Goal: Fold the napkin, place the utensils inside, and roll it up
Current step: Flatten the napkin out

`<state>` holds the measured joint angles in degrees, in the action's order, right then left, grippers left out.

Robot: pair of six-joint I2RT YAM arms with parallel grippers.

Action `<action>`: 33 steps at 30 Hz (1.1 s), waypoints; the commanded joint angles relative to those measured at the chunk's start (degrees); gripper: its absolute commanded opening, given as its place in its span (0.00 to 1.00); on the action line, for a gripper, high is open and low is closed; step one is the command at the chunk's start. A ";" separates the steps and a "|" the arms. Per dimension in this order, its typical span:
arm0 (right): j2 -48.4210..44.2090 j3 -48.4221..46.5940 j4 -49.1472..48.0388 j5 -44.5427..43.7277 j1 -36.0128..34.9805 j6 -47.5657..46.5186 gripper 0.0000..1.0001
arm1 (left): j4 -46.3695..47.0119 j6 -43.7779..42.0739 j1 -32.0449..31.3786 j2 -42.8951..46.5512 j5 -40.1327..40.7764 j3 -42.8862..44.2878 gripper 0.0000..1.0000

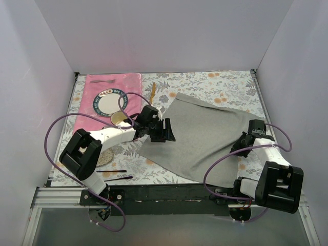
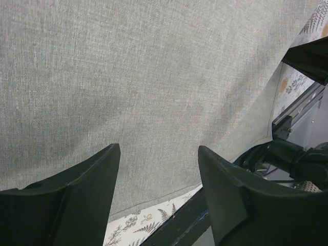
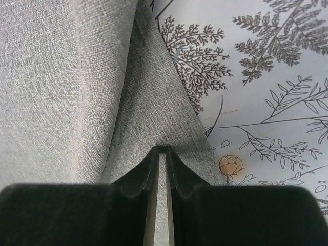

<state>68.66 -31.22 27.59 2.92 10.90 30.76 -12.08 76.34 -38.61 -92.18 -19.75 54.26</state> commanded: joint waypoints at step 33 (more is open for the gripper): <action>44.09 -48.74 -6.94 -9.06 -20.39 -13.45 0.67 | 1.26 -0.48 -0.24 2.89 2.08 3.48 0.64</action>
<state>108.97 -73.36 23.68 -5.26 -9.23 18.96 -13.37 75.92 -38.79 -90.50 -16.34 59.00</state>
